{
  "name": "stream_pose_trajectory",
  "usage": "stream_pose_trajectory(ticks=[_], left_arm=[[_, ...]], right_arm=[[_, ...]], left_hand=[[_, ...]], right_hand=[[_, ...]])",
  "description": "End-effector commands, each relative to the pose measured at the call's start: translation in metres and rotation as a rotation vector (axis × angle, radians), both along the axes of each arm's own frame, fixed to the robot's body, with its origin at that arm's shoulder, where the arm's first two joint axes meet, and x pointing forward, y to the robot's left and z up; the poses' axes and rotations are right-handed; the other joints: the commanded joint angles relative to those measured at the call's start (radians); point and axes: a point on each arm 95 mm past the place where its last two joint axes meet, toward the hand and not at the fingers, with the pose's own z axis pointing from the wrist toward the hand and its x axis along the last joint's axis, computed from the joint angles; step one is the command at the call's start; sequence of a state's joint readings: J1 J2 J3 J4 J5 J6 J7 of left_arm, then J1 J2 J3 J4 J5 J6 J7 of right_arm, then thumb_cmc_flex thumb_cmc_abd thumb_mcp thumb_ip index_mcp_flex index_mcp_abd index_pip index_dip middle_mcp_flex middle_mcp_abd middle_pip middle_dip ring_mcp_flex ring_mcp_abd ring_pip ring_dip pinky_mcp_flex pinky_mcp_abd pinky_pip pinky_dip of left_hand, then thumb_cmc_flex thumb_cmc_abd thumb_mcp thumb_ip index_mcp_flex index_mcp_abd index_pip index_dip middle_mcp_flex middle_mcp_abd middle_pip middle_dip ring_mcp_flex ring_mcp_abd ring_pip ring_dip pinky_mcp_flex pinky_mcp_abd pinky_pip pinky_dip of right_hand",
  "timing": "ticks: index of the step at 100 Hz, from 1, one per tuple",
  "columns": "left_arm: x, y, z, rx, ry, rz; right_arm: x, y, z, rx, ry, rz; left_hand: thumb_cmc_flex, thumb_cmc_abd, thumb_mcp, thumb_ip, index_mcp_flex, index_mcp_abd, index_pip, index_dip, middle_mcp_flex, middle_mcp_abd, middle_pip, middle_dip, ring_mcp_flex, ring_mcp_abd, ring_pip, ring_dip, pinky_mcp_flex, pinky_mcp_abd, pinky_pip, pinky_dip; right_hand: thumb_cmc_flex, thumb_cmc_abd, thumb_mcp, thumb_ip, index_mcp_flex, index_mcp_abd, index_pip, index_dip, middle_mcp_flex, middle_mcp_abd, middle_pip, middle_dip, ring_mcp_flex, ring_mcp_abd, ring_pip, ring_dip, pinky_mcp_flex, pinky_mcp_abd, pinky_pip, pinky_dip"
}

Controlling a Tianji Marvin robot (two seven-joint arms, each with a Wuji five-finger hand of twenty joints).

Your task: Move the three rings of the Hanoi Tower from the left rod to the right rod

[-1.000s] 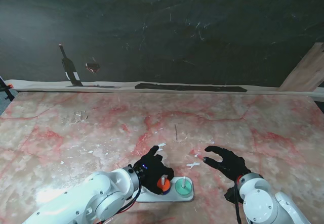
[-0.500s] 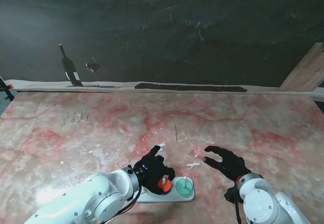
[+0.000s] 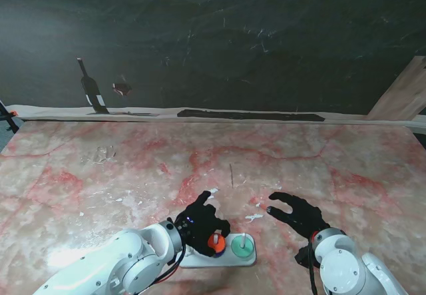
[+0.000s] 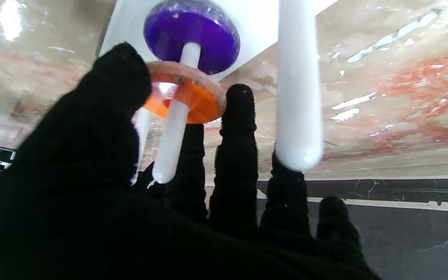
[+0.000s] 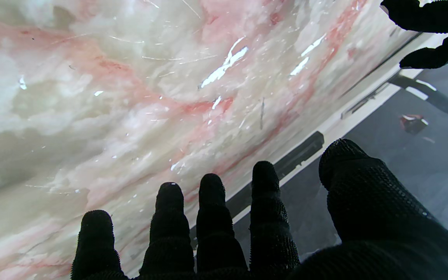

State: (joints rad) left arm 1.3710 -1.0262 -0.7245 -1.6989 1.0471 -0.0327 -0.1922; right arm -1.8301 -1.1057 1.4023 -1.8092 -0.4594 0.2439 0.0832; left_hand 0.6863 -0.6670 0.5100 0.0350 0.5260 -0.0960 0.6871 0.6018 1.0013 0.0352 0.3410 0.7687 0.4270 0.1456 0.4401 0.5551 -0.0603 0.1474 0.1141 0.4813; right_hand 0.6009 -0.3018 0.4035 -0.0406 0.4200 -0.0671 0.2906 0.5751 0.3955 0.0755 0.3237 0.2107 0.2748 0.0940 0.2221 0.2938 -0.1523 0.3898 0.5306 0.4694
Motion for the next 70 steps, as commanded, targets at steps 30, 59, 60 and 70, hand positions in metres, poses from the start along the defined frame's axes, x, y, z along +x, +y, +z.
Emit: stream_pose_trajectory(ticks=[30, 59, 60, 70], left_arm=[[-0.002, -0.004, 0.012, 0.003, 0.014, -0.029], [-0.002, -0.005, 0.022, 0.018, 0.026, -0.046], [-0.002, -0.005, 0.023, 0.018, 0.027, -0.046], [-0.001, -0.006, 0.026, 0.018, 0.035, -0.049]], right_arm=[[-0.002, 0.002, -0.002, 0.008, 0.008, 0.005], [-0.002, 0.002, -0.002, 0.013, 0.015, 0.003], [-0.002, 0.002, -0.002, 0.013, 0.015, 0.003], [-0.002, 0.002, -0.002, 0.014, 0.015, 0.001]], left_hand=[[0.075, 0.036, 0.163, 0.030, 0.062, -0.007, 0.084, -0.014, 0.072, -0.080, 0.013, 0.050, 0.036, -0.016, 0.024, 0.017, -0.022, 0.013, 0.021, 0.046], [0.067, 0.048, 0.157, 0.037, 0.056, 0.003, 0.071, -0.020, 0.057, -0.076, 0.015, 0.046, 0.041, -0.014, 0.024, 0.021, -0.023, 0.014, 0.028, 0.063], [0.066, 0.050, 0.157, 0.038, 0.055, 0.002, 0.070, -0.021, 0.056, -0.075, 0.015, 0.046, 0.041, -0.015, 0.024, 0.021, -0.023, 0.014, 0.029, 0.064], [0.066, 0.051, 0.154, 0.040, 0.056, 0.002, 0.068, -0.019, 0.053, -0.074, 0.018, 0.043, 0.046, -0.012, 0.025, 0.023, -0.022, 0.014, 0.032, 0.069]], right_hand=[[-0.009, 0.016, -0.023, 0.015, -0.036, 0.009, -0.011, -0.005, -0.040, 0.000, -0.001, -0.004, -0.017, 0.000, 0.008, 0.008, -0.008, 0.005, 0.018, 0.018], [-0.010, 0.017, -0.024, 0.015, -0.037, 0.008, -0.012, -0.005, -0.041, 0.001, -0.001, -0.004, -0.019, 0.001, 0.009, 0.008, -0.008, 0.007, 0.022, 0.014], [-0.011, 0.017, -0.024, 0.015, -0.037, 0.008, -0.012, -0.005, -0.041, 0.001, -0.001, -0.004, -0.019, 0.001, 0.009, 0.008, -0.008, 0.007, 0.022, 0.014], [-0.010, 0.019, -0.023, 0.015, -0.038, 0.008, -0.012, -0.006, -0.041, 0.001, -0.001, -0.004, -0.019, 0.001, 0.009, 0.008, -0.008, 0.007, 0.023, 0.012]])
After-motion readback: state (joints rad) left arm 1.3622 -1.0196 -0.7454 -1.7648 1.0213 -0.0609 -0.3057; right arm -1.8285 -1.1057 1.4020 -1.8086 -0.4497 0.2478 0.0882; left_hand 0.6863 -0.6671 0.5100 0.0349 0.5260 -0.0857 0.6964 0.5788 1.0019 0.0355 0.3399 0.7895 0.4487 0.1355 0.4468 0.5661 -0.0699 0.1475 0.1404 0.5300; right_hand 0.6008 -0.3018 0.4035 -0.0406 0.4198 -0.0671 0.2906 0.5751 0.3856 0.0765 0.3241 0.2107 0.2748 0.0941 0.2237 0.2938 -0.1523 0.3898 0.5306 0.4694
